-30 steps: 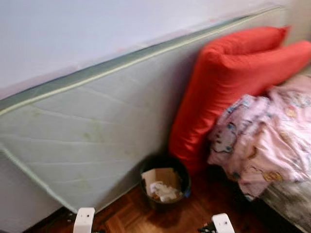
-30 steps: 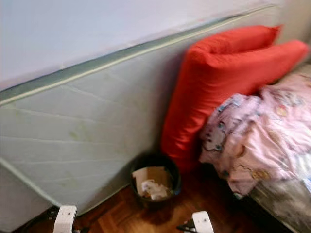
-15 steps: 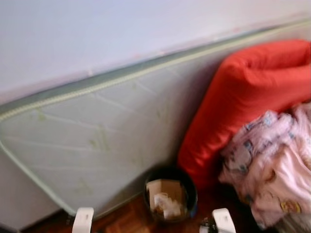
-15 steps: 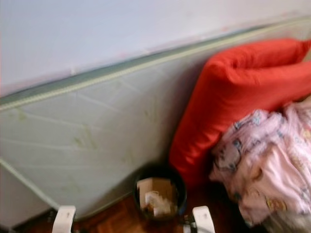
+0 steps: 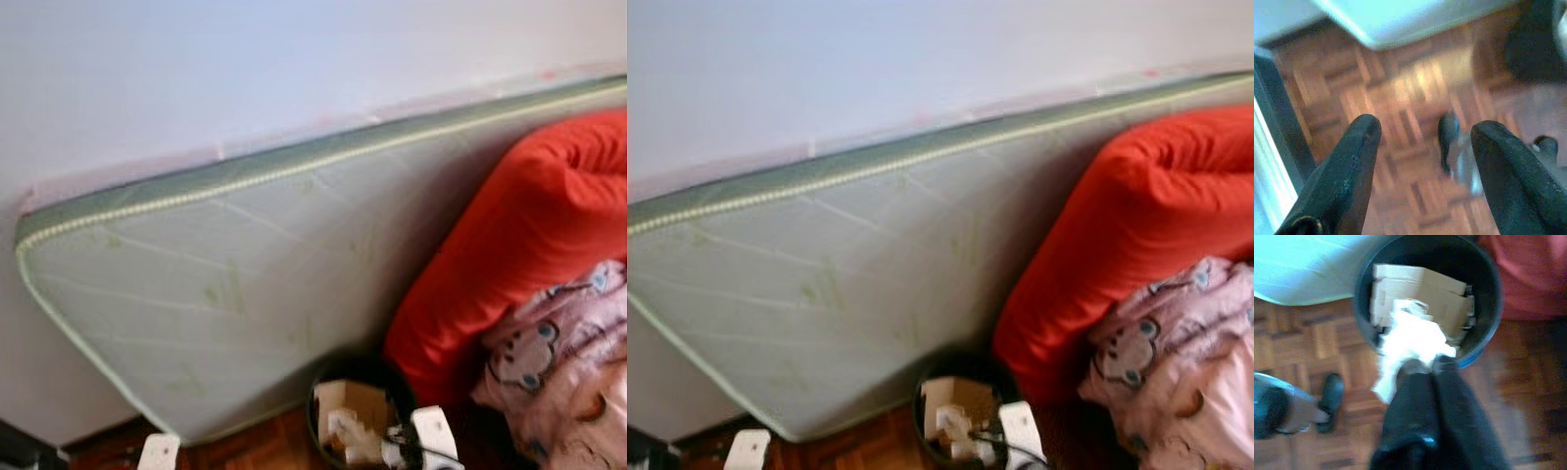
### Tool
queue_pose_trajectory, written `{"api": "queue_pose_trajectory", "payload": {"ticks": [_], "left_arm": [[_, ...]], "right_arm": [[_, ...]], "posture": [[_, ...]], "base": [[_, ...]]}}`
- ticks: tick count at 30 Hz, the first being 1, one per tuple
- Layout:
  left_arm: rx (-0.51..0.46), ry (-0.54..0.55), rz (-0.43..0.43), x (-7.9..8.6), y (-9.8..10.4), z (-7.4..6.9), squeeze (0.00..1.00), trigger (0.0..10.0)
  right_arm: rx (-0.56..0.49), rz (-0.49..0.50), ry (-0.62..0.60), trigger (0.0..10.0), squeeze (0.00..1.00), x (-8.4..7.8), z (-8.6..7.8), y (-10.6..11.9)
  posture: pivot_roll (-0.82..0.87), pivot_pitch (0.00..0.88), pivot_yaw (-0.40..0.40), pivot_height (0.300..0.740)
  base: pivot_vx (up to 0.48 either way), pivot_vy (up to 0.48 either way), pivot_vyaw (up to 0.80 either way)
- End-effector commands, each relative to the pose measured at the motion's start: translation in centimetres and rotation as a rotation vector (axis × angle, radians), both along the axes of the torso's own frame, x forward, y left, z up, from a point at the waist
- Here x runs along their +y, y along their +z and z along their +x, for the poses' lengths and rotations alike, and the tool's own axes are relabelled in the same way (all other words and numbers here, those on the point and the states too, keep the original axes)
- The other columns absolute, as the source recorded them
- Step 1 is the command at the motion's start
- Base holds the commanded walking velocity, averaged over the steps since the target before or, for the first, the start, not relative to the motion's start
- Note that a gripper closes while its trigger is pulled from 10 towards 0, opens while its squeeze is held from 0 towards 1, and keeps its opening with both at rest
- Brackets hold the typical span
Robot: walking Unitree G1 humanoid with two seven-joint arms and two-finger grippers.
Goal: Clean up the room
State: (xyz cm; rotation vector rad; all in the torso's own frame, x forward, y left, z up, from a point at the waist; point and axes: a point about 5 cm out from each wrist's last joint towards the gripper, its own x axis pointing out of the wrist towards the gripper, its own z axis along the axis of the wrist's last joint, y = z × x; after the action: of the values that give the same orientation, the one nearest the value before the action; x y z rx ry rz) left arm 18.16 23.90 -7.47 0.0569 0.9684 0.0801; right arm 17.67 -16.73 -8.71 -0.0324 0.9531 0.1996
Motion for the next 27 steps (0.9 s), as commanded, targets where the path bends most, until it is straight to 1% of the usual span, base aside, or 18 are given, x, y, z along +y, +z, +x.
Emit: {"api": "queue_pose_trajectory", "payload": {"ticks": [1, 3, 4, 7, 12, 13, 14, 16, 20, 22, 24, 25, 26, 27], "left_arm": [[0.015, -0.006, -0.011, -0.4, -0.3, -0.4, 0.00, 10.0], [0.016, -0.007, -0.011, -0.4, -0.3, -0.4, 0.00, 10.0], [0.016, -0.007, -0.011, -0.4, -0.3, -0.4, 0.00, 10.0], [0.016, -0.006, -0.011, -0.4, -0.3, -0.4, 0.00, 10.0], [0.007, 0.019, -0.024, -0.4, -0.3, -0.4, 0.00, 10.0], [0.004, 0.024, -0.026, -0.4, -0.3, -0.4, 0.00, 10.0], [-0.012, 0.044, -0.040, -0.5, -0.3, -0.4, 0.00, 10.0], [-0.018, 0.053, -0.045, -0.5, -0.3, -0.4, 0.00, 10.0], [-0.090, 0.103, -0.045, -0.4, 0.0, 0.0, 0.00, 10.0], [-0.111, 0.119, -0.051, -0.4, 0.2, 0.1, 0.00, 10.0], [-0.159, 0.146, -0.052, -0.3, 0.4, 0.5, 0.00, 10.0], [-0.159, 0.146, -0.052, -0.3, 0.4, 0.5, 0.00, 10.0], [-0.177, 0.138, -0.053, -0.4, 0.6, 0.7, 0.00, 10.0], [-0.189, 0.137, -0.054, -0.4, 0.7, 0.8, 0.00, 10.0]], "right_arm": [[0.046, -0.021, -0.014, 10.0, 0.00, -1.0, -1.2, -0.5], [0.043, -0.021, -0.009, 10.0, 0.00, -1.0, -1.2, -0.5], [0.039, -0.020, 0.006, 10.0, 0.00, -1.0, -1.2, -0.4], [0.042, -0.019, -0.011, 10.0, 0.00, -1.1, -1.2, -0.5], [0.042, -0.002, -0.031, 10.0, 0.00, -1.1, -1.3, -0.5], [0.036, -0.003, -0.034, 10.0, 0.00, -1.1, -1.2, -0.5], [0.011, 0.002, -0.062, 10.0, 0.00, -1.2, -1.1, -0.4], [0.001, 0.006, -0.073, 10.0, 0.00, -1.2, -1.1, -0.3], [-0.059, 0.049, -0.150, 10.0, 0.00, -1.4, -0.8, 0.0], [-0.073, 0.051, -0.161, 10.0, 0.00, -1.4, -0.7, 0.1], [-0.103, 0.064, -0.180, 10.0, 0.00, -1.5, -0.5, 0.3], [-0.103, 0.064, -0.180, 10.0, 0.00, -1.5, -0.5, 0.3], [-0.121, 0.075, -0.194, 10.0, 0.00, -1.5, -0.2, 0.4], [-0.210, 0.096, -0.180, 10.0, 0.00, -0.8, 2.2, 1.7]], "posture": [[-0.06, 0.000, -0.016, 0.740], [-0.06, 0.000, -0.016, 0.740], [-0.06, 0.000, -0.017, 0.740], [-0.06, 0.000, -0.018, 0.740], [-0.07, 0.000, -0.019, 0.740], [-0.06, 0.000, -0.020, 0.740], [-0.07, 0.000, -0.020, 0.740], [-0.07, 0.000, -0.020, 0.740], [-0.05, 0.000, -0.035, 0.740], [-0.04, 0.000, -0.041, 0.740], [-0.03, 0.000, -0.048, 0.740], [-0.03, 0.000, -0.048, 0.740], [-0.04, 0.000, -0.048, 0.740], [-0.04, 0.000, -0.048, 0.740]], "base": [[0.247, 0.000, 0.00], [0.249, 0.000, 0.23], [0.251, 0.000, 0.80], [0.250, 0.000, 0.70], [0.000, 0.000, 0.00], [0.000, 0.000, 0.00], [0.000, 0.000, 0.00], [0.000, 0.000, 0.00], [0.000, 0.000, 0.00], [0.000, 0.000, 0.00], [0.000, 0.000, 0.00], [0.000, 0.000, 0.00], [0.000, 0.000, 0.00], [0.000, 0.000, 0.00]]}}
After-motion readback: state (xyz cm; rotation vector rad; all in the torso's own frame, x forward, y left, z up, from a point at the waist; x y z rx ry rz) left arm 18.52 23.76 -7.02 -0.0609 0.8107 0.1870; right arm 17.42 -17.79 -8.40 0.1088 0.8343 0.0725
